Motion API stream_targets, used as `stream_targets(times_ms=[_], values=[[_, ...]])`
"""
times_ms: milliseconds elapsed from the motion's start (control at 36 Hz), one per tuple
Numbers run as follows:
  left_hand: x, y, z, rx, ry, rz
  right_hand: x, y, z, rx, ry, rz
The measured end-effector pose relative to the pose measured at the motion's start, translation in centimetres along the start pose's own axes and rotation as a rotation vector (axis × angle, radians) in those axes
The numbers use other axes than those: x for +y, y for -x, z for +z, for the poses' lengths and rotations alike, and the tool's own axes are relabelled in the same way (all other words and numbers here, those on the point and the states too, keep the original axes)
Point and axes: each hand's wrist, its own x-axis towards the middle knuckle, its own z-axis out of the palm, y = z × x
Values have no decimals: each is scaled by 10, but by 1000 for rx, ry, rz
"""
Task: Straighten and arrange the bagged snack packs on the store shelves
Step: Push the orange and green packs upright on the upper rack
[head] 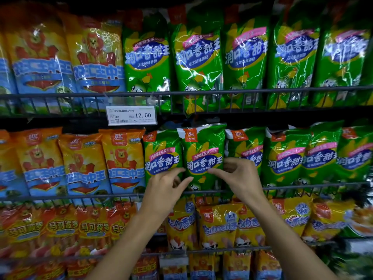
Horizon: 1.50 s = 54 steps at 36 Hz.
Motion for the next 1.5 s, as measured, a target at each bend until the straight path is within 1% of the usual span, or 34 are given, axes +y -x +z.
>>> stream_targets(times_ms=[194, 306, 500, 556, 694, 806, 861, 917, 972, 1028, 1083, 1139, 1194, 1250, 1278, 1361, 1389, 1444, 1500], values=[[9, -7, -5, -88, -62, -91, -5, -2, -6, 122, -256, 44], [10, -6, -5, -147, -109, -92, -7, -5, -8, 134, -308, 44], [11, -9, 0, -138, -160, -101, -3, -6, -6, 145, -218, 7], [10, -9, 3, -121, -218, -94, -1, -5, -5, 137, -195, 7], [10, 1, 11, -144, -423, -2, 6, 1, -3, 55, -55, -20], [3, 3, 12, -149, -482, 67, 9, 4, -1, 24, 7, -43], [-2, 3, 16, -113, -450, 87, 9, 4, -1, 17, 30, -41], [-6, 9, 20, 25, -326, 103, 10, 5, -1, 14, 41, -43], [-10, 18, 22, 194, -195, 183, 11, 8, 0, 23, 58, -43], [-11, 24, 24, 290, -140, 259, 13, 11, 2, 30, 69, -38], [-6, 23, 23, 272, -130, 330, 13, 14, 3, 49, 60, -27], [0, 19, 23, 185, -149, 388, 13, 17, 3, 83, 48, -30], [3, 17, 25, 99, -171, 379, 15, 22, 4, 111, 33, -49], [3, 17, 26, 48, -182, 350, 17, 28, 6, 144, 3, -89], [1, 17, 27, 30, -190, 335, 19, 31, 7, 182, -8, -139], [-2, 14, 28, -7, -240, 305, 23, 31, 10, 338, 40, -376], [-1, 13, 28, -6, -265, 308, 22, 28, 11, 358, 69, -461], [1, 12, 30, 14, -297, 316, 17, 19, 15, 330, 140, -600], [4, 9, 29, 53, -280, 312, 16, 9, 23, 280, 248, -665]])
